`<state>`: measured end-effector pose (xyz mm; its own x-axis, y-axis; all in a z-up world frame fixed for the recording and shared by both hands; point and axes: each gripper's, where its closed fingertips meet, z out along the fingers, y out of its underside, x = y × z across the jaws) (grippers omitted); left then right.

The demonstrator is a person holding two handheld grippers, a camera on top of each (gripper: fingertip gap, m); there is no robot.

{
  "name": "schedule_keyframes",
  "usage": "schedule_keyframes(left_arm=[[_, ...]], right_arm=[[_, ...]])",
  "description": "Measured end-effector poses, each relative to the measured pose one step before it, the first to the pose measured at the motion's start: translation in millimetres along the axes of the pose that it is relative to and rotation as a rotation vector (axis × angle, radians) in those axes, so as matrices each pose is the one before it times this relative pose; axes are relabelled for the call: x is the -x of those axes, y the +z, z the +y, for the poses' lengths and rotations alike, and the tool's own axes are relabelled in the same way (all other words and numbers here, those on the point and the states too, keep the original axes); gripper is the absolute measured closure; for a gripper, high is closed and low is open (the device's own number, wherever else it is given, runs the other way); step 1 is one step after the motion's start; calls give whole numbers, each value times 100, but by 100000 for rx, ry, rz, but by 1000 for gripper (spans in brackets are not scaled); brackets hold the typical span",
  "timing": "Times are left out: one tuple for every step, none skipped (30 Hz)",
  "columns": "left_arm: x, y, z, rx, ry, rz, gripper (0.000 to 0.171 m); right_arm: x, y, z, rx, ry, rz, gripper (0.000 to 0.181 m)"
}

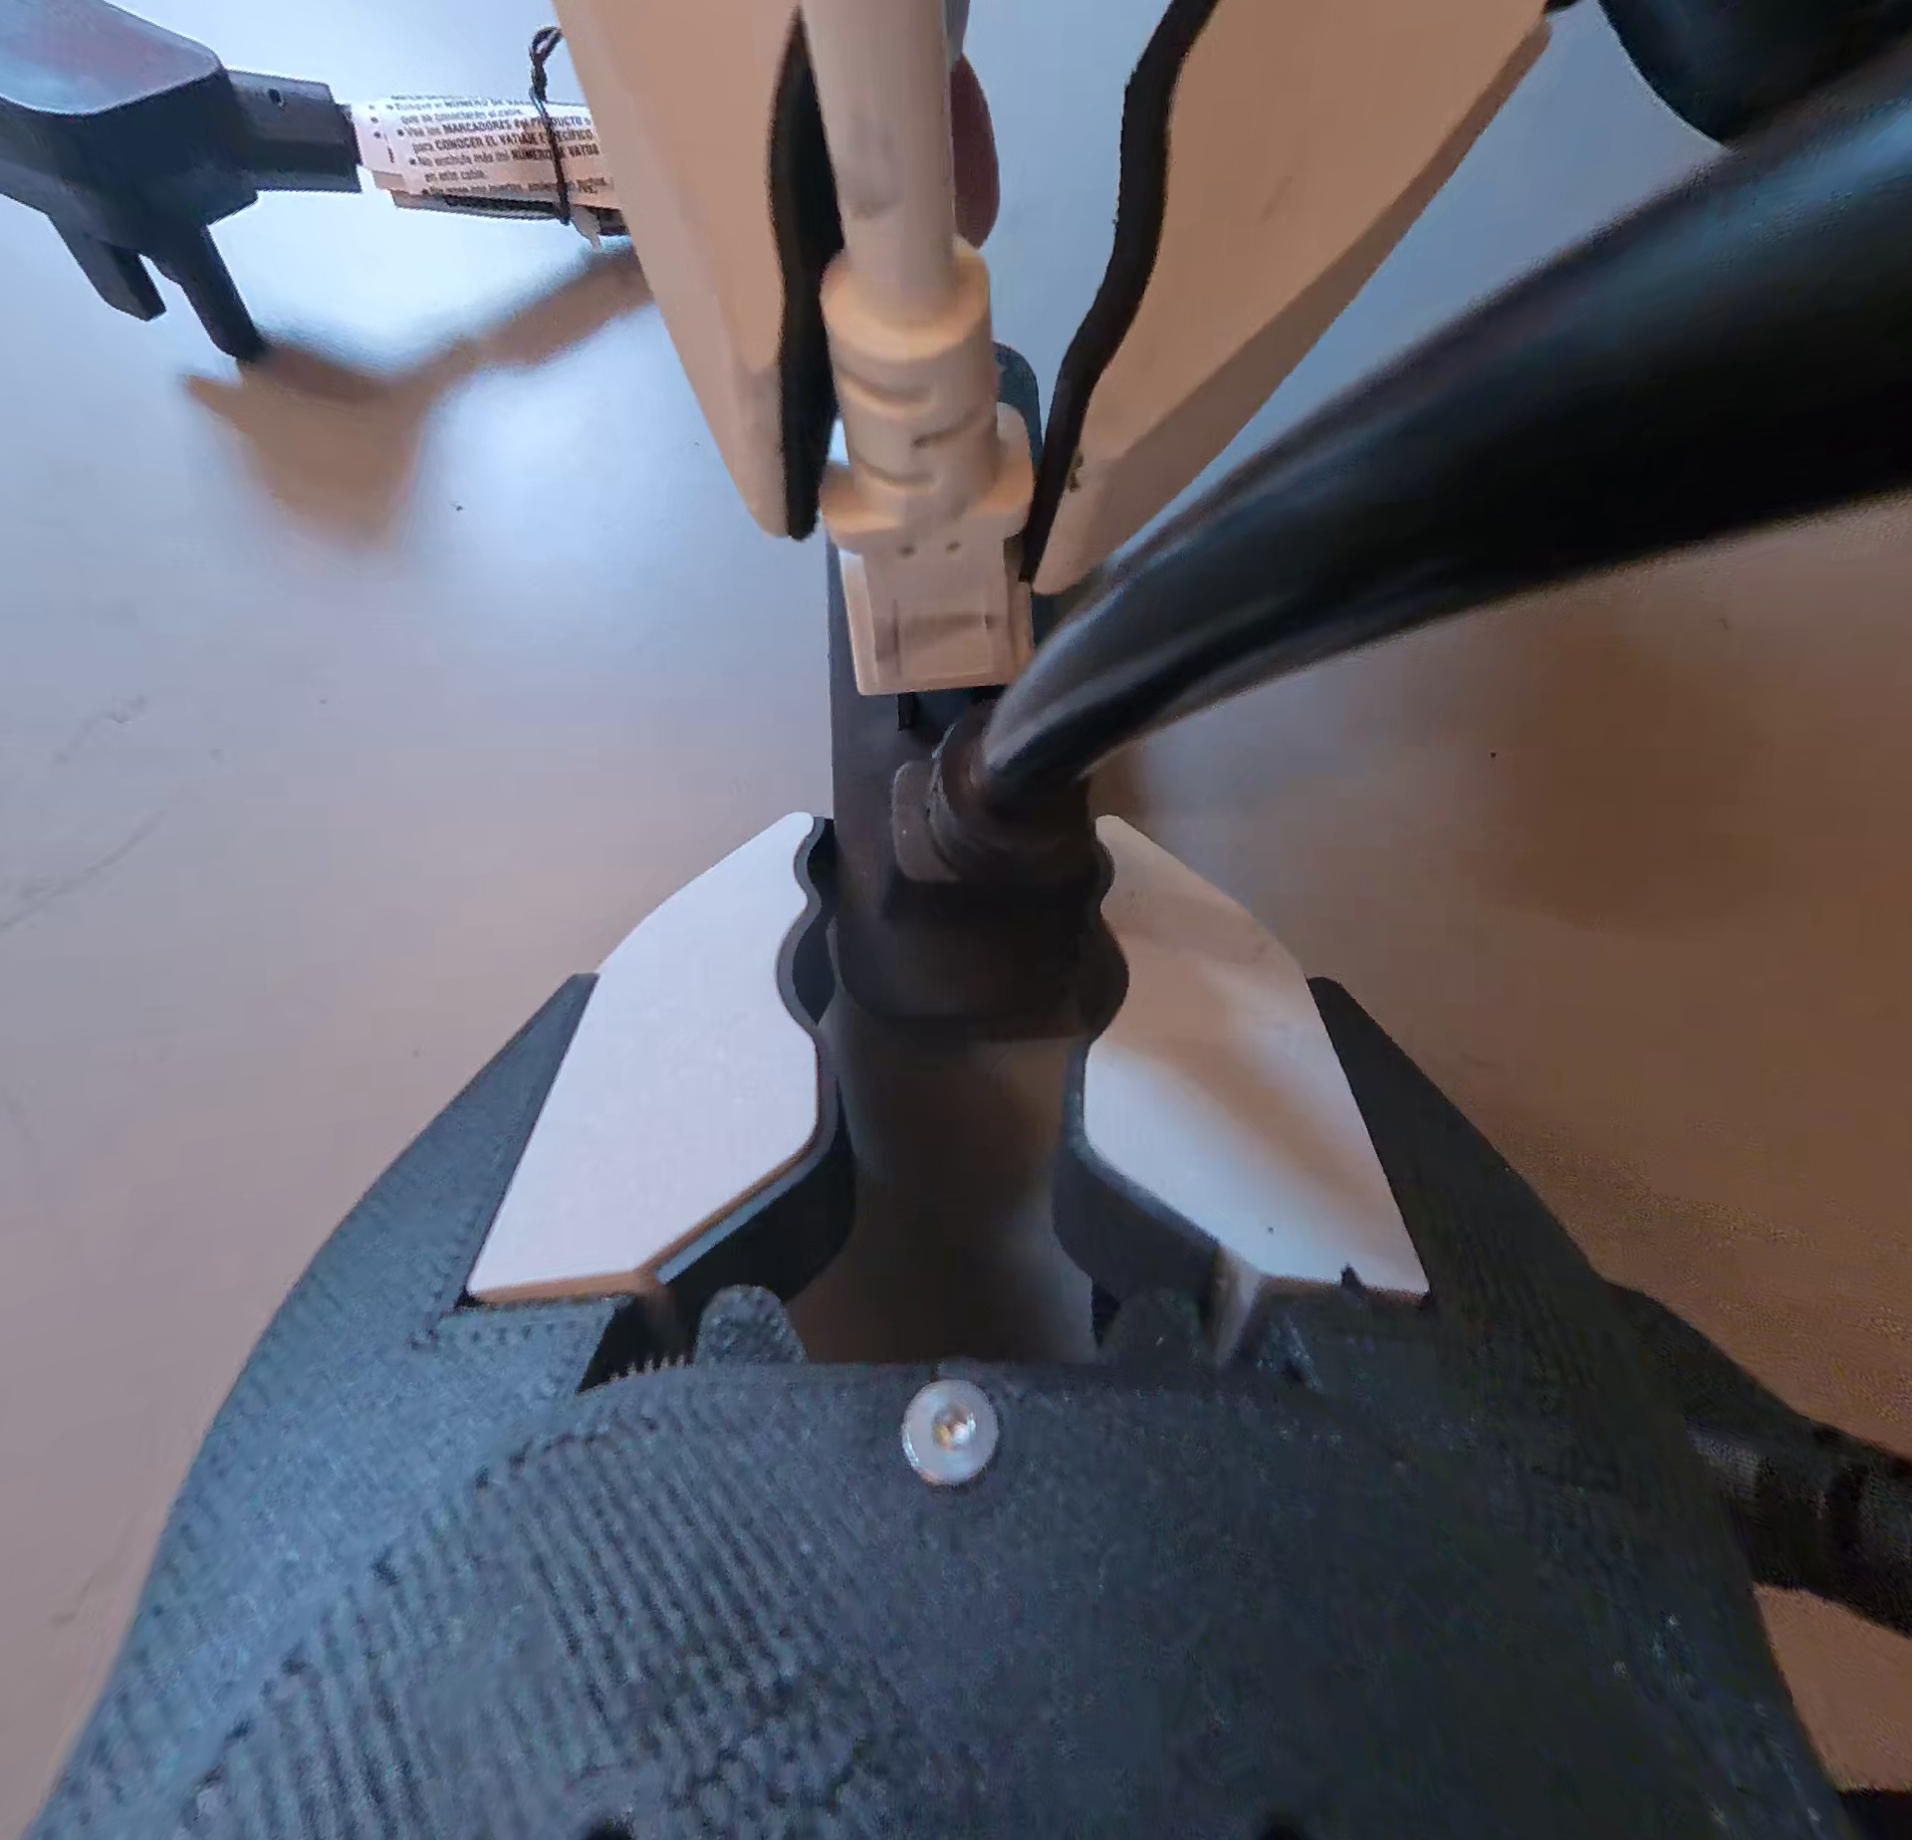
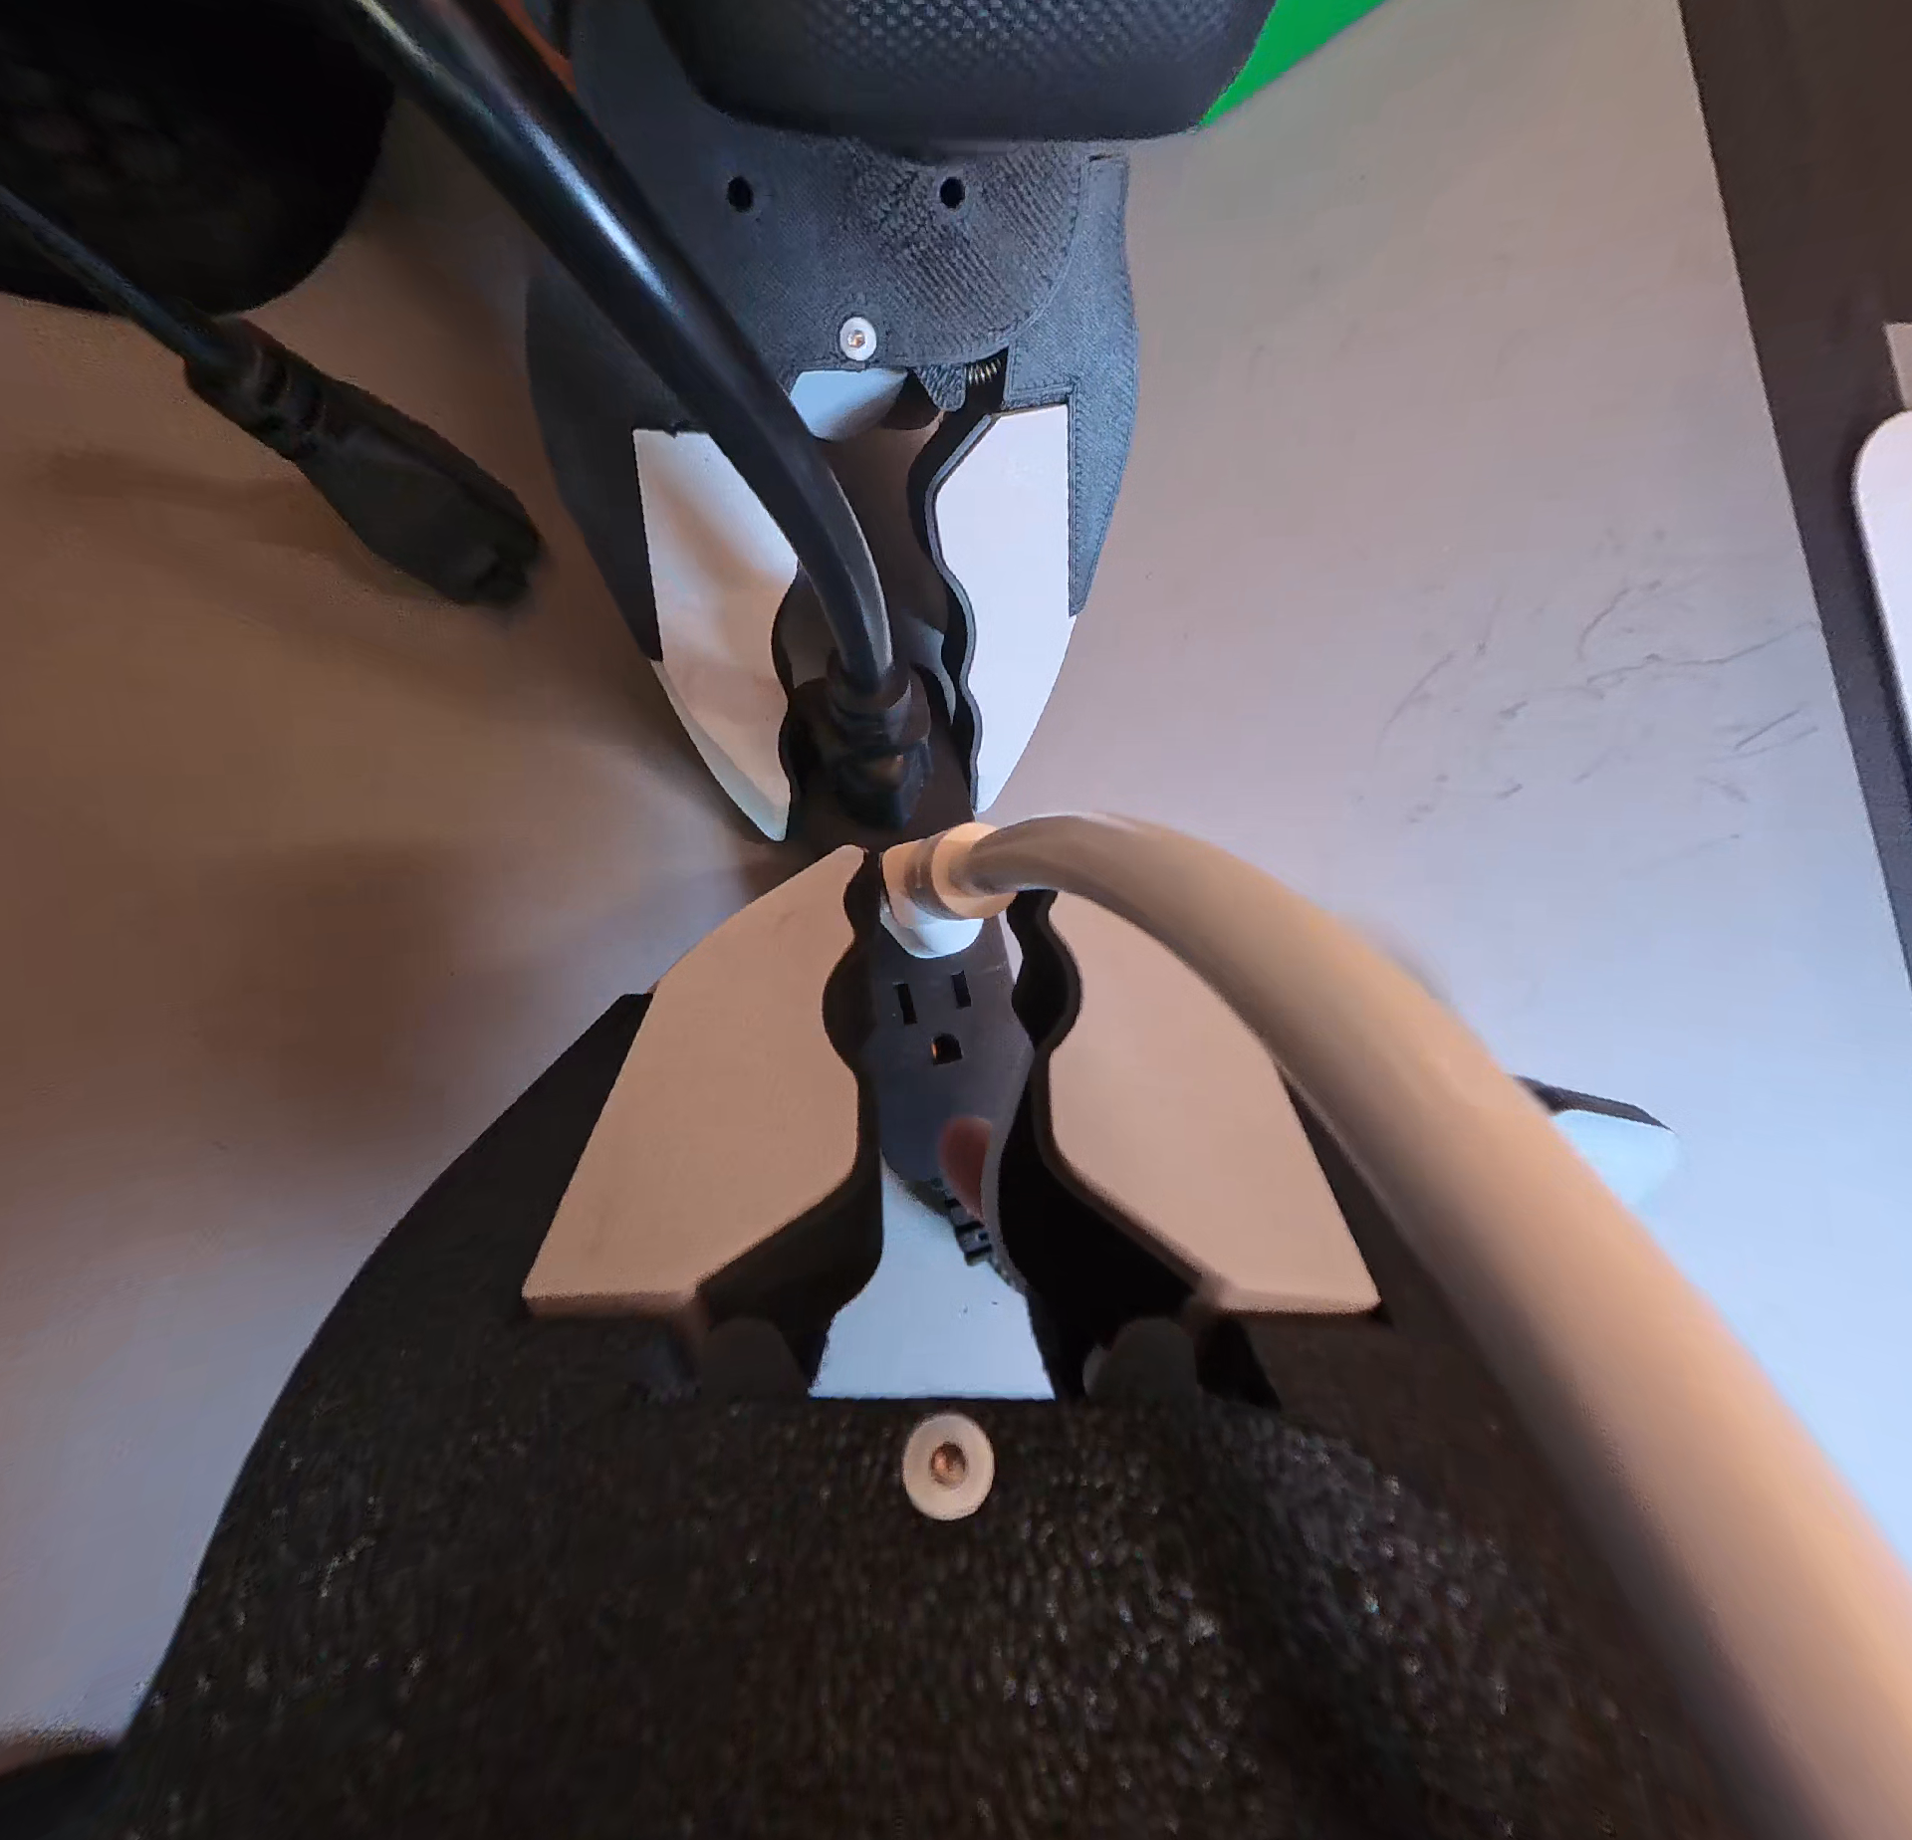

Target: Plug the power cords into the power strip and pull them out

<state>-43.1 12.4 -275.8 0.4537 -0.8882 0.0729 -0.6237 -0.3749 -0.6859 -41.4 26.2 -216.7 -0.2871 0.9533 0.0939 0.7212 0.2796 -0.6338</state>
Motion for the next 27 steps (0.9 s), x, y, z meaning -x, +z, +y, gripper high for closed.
schedule_keyframes(left_arm=[[-1, 7, -28, -898, 53, 17, 126], [13, 6, -6, -902, -138, 229, 126], [1, 10, -3, -687, -512, 430, 126], [-9, 6, -12, -497, -218, 276, 126], [0, -4, -9, -245, 268, 11, 126], [4, 1, 9, -116, 249, -61, 126], [-3, -15, 12, -276, -91, -53, 126], [-3, 11, 0, -493, -366, -90, 126], [-11, 4, 2, -295, -393, 126, 126], [-16, -2, 0, 12, -134, 217, 126], [-1, 5, 19, 197, -39, 97, 126], [-6, 2, 5, 174, -45, 188, 126], [3, -1, 0, 38, 29, 234, 126], [-4, 7, 0, -98, -40, 52, 126], [-4, 8, -3, -150, -148, -76, 126], [4, 0, 1, -180, -256, -58, 126], [4, -3, -1, -241, -248, -23, 126], [-11, 2, -6, -296, -46, 40, 126], [6, -4, 2, -220, 30, 117, 126], [-1, 7, 1, -96, 74, 87, 126], [-1, 0, -1, -40, 97, -10, 126], [6, 1, 3, -148, -4, -42, 126], [3, -6, -9, -205, -109, 20, 126], [-1, -6, 16, -50, 15, 28, 126], [-1, 6, 1, 99, 113, 1, 126], [2, -2, 5, 65, 39, 75, 126], [5, -2, 0, 13, 9, 135, 126]], right_arm=[[31, 50, -4, 1137, -94, 860, 156], [36, 95, -39, 953, -78, 793, 156], [54, 121, -36, 996, 10, 440, 156], [119, 170, -69, 837, -453, 44, 156], [162, 286, 0, 1200, -1395, -47, 158], [22, 206, 93, 1136, -1205, 552, 155], [20, -54, 110, 1080, -252, -388, 155], [0, -82, 49, -318, 573, -696, 157], [-15, -58, 76, -897, 1029, -788, 159], [-2, 3, 6, -1134, 1353, -593, 160], [-17, 48, -32, -666, 1009, -401, 159], [7, 57, -24, 154, 576, -457, 159], [0, 12, 18, 796, -20, -420, 159], [28, -29, 68, 960, -426, -291, 160], [15, -49, 74, 879, -709, -288, 160], [7, 8, -3, 67, -119, -484, 159], [-11, 24, -59, -29, -187, -653, 159], [-11, 26, -53, 420, -366, -506, 158], [4, 2, -21, 842, -1178, -324, 157], [4, -8, -25, 590, -1758, -140, 157], [-7, -10, -45, 161, -1076, -57, 156], [-7, -1, -62, -53, -926, -27, 156], [197, -1, -60, 219, -693, -1336, 147], [1, 156, 179, 2242, 728, 134, 139], [-25, 210, 366, 3059, -703, 673, 131], [-85, 77, 45, -28, -1337, 1405, 122], [27, -45, -105, -1094, 171, 266, 114]])
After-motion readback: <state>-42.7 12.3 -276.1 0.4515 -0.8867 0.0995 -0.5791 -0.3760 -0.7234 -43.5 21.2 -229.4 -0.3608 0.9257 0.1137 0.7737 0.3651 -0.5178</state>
